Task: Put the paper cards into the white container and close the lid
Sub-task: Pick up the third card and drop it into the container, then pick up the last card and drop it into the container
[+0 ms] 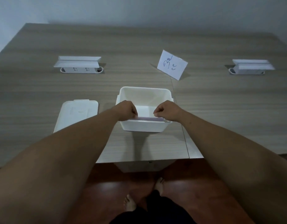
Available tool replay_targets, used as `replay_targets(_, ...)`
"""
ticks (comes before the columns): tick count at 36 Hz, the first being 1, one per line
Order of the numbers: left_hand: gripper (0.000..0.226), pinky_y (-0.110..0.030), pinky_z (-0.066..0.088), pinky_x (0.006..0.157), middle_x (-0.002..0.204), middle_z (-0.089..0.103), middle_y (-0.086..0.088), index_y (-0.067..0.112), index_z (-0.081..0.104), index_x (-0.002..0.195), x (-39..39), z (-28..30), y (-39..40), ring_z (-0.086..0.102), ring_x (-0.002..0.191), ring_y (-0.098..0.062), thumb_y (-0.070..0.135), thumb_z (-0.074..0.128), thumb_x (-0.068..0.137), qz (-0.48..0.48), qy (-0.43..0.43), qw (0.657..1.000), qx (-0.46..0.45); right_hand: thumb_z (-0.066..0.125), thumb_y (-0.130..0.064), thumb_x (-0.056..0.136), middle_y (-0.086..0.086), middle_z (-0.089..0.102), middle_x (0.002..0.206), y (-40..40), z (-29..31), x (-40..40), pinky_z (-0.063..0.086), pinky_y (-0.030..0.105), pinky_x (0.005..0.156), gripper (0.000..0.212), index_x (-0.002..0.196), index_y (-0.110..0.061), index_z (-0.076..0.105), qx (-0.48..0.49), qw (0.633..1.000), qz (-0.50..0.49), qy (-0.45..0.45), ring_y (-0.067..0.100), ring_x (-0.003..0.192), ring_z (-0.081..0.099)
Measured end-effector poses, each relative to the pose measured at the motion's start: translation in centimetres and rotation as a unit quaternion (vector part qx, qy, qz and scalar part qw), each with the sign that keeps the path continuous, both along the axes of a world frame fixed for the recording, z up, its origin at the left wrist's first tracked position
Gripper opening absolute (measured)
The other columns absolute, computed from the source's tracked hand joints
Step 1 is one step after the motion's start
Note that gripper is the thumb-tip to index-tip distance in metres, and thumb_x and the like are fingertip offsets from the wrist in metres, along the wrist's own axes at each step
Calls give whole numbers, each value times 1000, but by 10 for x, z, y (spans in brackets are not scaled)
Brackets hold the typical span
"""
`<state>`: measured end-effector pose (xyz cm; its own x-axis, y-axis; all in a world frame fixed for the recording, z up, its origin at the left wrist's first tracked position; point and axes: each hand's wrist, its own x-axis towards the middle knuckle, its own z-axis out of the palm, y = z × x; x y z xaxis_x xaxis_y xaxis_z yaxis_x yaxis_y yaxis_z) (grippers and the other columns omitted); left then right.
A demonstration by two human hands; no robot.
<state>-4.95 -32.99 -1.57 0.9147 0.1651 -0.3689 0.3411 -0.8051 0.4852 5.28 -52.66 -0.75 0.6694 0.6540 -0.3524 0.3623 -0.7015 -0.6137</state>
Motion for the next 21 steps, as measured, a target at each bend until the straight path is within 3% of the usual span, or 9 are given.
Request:
replay_targets(8,32,-34,48,99,114,73,-6,12,75,106,33,32,-1,63,110,-25,34,57,92,21,-56,998,28,63,-16,85,1,75,105,-14,36,23,42,18,80,19,95,-6,76,35,994,-76,-77,13,101,66)
replay_targets(15,33,-33,46,97,118,70,-7,9,72,106,96,62,-7,61,114,-27,33,54,93,10,-100,994,39,59,-16,88,3,70,117,-36,70,83,39,17,84,25,107,-10,72,28,982,-122,-144,18,109,63)
replay_targets(21,51,-37,31,116,148,49,-8,10,51,138,158,75,-21,42,138,-26,39,49,96,-9,-74,993,93,59,-15,86,8,66,124,-51,68,151,38,18,83,29,113,-11,69,9,979,-142,-144,23,113,60)
